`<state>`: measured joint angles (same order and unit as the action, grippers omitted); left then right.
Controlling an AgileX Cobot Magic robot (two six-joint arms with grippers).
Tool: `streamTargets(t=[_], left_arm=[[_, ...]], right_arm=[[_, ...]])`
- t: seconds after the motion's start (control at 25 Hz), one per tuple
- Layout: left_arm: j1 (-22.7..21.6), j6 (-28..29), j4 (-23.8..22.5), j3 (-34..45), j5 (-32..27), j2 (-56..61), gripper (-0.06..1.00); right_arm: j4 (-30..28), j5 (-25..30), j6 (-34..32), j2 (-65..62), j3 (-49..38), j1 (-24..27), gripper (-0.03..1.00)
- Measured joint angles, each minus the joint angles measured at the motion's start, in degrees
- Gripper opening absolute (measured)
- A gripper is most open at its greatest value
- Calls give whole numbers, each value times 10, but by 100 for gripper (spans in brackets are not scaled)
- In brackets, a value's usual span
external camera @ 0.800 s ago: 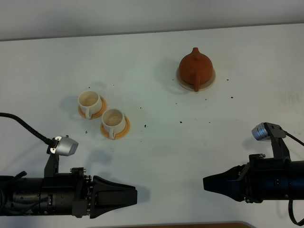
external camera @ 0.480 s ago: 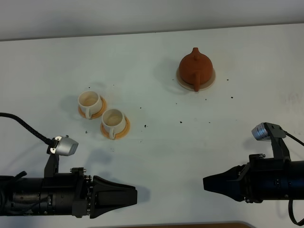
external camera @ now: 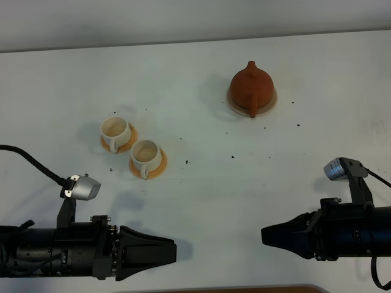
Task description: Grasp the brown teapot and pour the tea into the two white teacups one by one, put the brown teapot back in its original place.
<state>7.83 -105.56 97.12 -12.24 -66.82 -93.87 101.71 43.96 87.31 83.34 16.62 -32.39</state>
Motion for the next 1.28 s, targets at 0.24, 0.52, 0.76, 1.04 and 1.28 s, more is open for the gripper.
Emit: streamTargets(t=[0.24,0.52,0.76,1.04,1.28], left_arm=[[0,0,0,0,0,0,34],[0,1,3,0,0,0,34],[0,16,8,0,0,0,34],[0,122,-7,-55,0,-1,34],[0,288,-119,-160,0,2,34]], right_arm=[[0,0,0,0,0,0,24],[0,0,-2,0,0,0,24],[0,-1,-4,0,7,0,24],[-6,-4,6,2,75,0,24],[-84,-33,-33,3,150,0,24]])
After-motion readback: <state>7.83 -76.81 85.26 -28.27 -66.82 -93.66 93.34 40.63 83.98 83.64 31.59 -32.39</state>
